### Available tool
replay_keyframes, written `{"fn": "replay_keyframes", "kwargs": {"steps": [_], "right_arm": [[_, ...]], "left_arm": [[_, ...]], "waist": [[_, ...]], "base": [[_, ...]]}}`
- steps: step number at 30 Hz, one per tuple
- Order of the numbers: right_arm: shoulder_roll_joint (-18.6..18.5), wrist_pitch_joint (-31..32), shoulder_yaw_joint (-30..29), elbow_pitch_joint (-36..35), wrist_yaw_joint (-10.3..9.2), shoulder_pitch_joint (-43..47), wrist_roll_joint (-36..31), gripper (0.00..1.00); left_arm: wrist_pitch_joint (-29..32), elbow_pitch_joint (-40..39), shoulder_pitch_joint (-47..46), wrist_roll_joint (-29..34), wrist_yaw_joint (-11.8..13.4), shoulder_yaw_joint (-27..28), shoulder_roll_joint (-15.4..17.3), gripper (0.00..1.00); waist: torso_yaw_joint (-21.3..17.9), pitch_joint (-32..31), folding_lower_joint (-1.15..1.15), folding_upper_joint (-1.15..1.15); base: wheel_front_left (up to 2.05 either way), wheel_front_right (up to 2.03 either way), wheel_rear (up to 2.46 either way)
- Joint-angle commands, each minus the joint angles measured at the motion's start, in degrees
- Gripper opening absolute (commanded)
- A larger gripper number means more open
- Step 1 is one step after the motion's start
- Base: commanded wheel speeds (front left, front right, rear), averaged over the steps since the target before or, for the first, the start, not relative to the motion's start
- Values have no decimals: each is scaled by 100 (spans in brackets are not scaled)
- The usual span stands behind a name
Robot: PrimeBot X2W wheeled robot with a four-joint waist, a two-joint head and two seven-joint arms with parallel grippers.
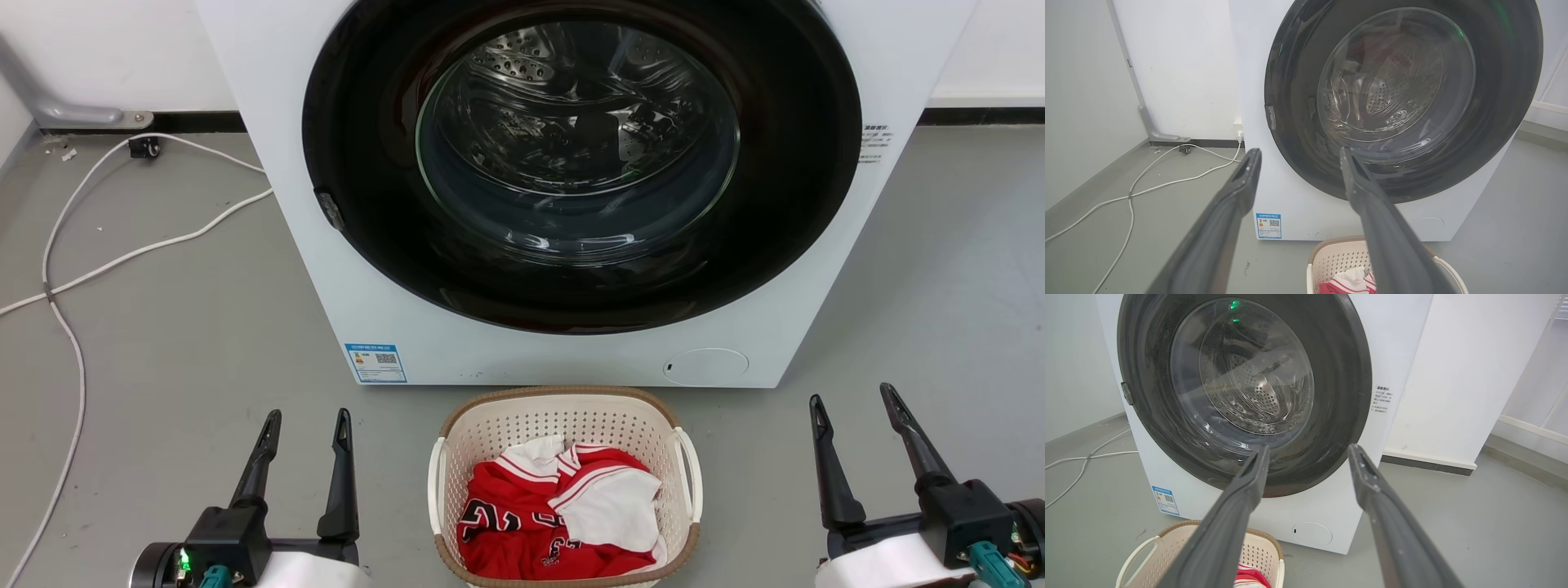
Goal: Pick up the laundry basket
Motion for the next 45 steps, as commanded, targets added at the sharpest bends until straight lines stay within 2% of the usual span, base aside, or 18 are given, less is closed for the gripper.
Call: {"fn": "replay_keyframes", "kwargs": {"steps": [1, 15, 22, 28, 34, 45], "right_arm": [[-19, -16, -1, -14, -2, 60, 0, 100], [-19, -16, 39, -74, -2, 43, -10, 100], [-19, -16, 82, -43, -2, -283, -88, 100], [-17, -15, 207, 223, -3, -842, -240, 100], [-16, -15, 294, 583, -3, -1631, -397, 100], [-14, -14, 320, 1637, -3, -2927, -722, 100]], "left_arm": [[-30, -10, 50, 46, 29, 7, 9, 100], [-24, -23, 30, 61, 3, 4, 9, 100], [-24, 113, -337, 139, -39, -31, 9, 100], [-24, 517, -963, 136, -153, -49, 9, 100], [-24, 1018, -1798, 231, -293, -10, 7, 100], [-24, 2370, -3274, 343, -404, -35, 75, 100]], "waist": [[4, -1, 0, 0], [-11, 49, 0, 0], [-11, 358, 0, 0], [-2, 949, 0, 0], [-31, 1849, 0, 0], [-117, 3300, 0, 0]], "base": [[0, 0, 0], [0, 0, 0], [0, 0, 0], [0, 0, 0], [0, 0, 0], [0, 0, 0]]}}
